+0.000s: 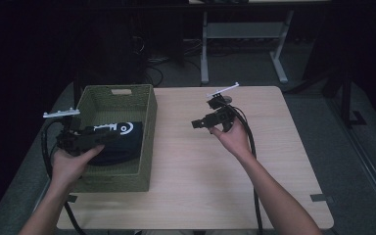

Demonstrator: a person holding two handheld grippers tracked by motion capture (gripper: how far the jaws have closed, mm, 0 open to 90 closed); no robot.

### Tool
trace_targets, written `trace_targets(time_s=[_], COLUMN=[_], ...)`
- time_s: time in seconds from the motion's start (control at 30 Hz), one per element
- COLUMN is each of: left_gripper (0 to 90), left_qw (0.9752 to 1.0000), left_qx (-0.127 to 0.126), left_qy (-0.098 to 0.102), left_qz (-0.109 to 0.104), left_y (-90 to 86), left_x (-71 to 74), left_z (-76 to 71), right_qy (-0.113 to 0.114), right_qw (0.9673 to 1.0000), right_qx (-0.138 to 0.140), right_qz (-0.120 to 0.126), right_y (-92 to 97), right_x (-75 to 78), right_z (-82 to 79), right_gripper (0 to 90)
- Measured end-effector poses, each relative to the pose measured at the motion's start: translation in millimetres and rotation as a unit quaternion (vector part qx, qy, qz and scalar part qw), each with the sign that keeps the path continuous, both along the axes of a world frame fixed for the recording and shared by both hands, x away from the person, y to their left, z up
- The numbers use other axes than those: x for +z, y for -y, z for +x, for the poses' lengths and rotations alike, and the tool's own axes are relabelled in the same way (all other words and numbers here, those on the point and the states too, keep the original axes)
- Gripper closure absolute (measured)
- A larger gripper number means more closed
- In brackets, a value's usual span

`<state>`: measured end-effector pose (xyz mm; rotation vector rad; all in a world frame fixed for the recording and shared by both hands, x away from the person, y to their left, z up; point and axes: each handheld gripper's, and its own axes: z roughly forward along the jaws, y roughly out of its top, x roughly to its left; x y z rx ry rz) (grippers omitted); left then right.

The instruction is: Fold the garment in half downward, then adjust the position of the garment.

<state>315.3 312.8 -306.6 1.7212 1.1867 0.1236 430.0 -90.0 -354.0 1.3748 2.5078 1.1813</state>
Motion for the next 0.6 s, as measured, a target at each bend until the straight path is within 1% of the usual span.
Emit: trace_targets(time_s=[0.1, 0.13, 0.23, 0.3, 0.4, 0.6], left_gripper=[36.8, 36.7, 36.7, 36.6, 36.4, 36.4], left_qw=[1.0, 0.9999, 0.9998, 0.9997, 0.9997, 0.9991], left_qx=[-0.009, -0.013, -0.019, -0.022, -0.026, -0.042], left_qy=[0.001, 0.003, 0.002, 0.002, 0.002, 0.0], left_qz=[0.0, -0.001, -0.001, 0.0, -0.001, -0.001], left_y=[6.3, 7.7, 13.9, 17.5, 22.5, 35.9], left_x=[-0.5, -0.7, -1.6, -2.1, -2.3, -2.9], left_z=[-1.4, -1.7, -2.9, -3.1, -2.6, 0.1], right_qy=[0.001, -0.001, -0.003, -0.008, -0.009, -0.016], right_qw=[1.0, 1.0, 0.9999, 0.9997, 0.9997, 0.9993], right_qx=[-0.007, -0.009, -0.017, -0.021, -0.023, -0.033], right_qz=[0.001, 0.001, 0.002, 0.002, 0.002, 0.0], right_y=[10.7, 13.8, 22.3, 25.9, 31.4, 45.8], right_x=[-4.8, -6.2, -9.6, -11.9, -15.1, -23.2], right_z=[-2.3, -3.3, -5.1, -6.3, -7.3, -9.1], right_gripper=[29.2, 29.2, 29.2, 29.1, 28.9, 28.6])
